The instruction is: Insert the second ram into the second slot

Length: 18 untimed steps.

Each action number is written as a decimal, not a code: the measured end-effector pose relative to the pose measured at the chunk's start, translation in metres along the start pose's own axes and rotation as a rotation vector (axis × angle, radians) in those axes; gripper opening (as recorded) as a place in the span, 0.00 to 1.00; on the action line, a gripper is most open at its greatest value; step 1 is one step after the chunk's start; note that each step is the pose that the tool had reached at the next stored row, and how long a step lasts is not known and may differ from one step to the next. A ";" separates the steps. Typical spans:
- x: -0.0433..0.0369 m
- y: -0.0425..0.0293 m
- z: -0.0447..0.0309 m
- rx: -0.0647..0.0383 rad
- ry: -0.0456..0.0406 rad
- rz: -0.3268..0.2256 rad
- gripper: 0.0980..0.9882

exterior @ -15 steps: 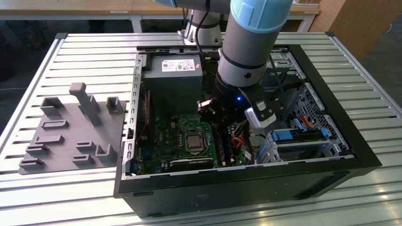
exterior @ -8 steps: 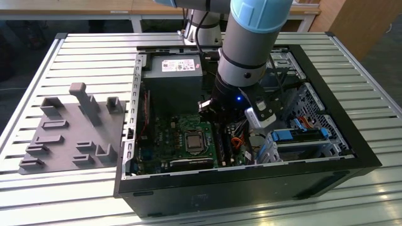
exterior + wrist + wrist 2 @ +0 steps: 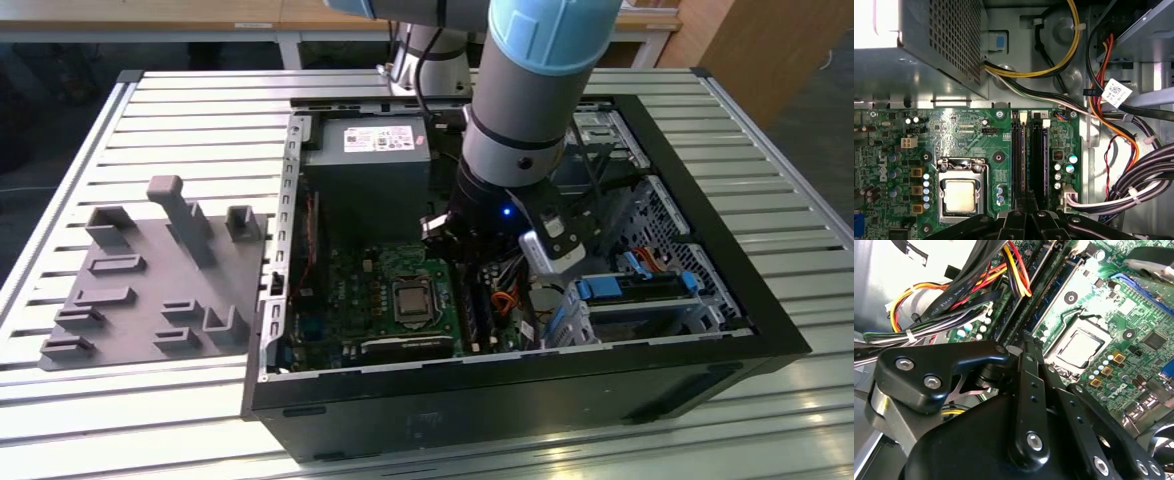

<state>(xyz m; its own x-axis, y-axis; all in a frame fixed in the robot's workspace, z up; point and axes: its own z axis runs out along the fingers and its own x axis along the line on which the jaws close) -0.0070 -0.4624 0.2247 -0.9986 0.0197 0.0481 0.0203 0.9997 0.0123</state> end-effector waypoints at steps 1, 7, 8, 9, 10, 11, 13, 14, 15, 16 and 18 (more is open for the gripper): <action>-0.0001 0.0000 0.0015 0.000 0.0000 0.000 0.01; -0.0003 -0.0002 0.0080 0.001 0.0002 0.000 0.01; -0.0004 -0.0002 0.0091 0.001 0.0003 0.000 0.01; -0.0004 -0.0002 0.0100 0.001 0.0003 0.000 0.01; -0.0005 -0.0002 0.0102 0.001 0.0003 0.000 0.01; -0.0005 -0.0001 0.0102 0.001 0.0002 0.000 0.01; -0.0005 0.0001 0.0087 -0.001 -0.0004 0.000 0.01; -0.0005 0.0003 0.0071 -0.002 -0.0007 0.000 0.01; -0.0004 0.0004 0.0052 -0.003 -0.0010 0.000 0.01; -0.0002 0.0001 0.0022 -0.001 -0.0003 0.000 0.01; 0.0001 0.0001 -0.0027 0.000 -0.0002 0.000 0.01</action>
<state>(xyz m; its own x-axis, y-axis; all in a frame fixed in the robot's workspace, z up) -0.0070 -0.4623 0.2274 -0.9987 0.0197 0.0479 0.0204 0.9997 0.0127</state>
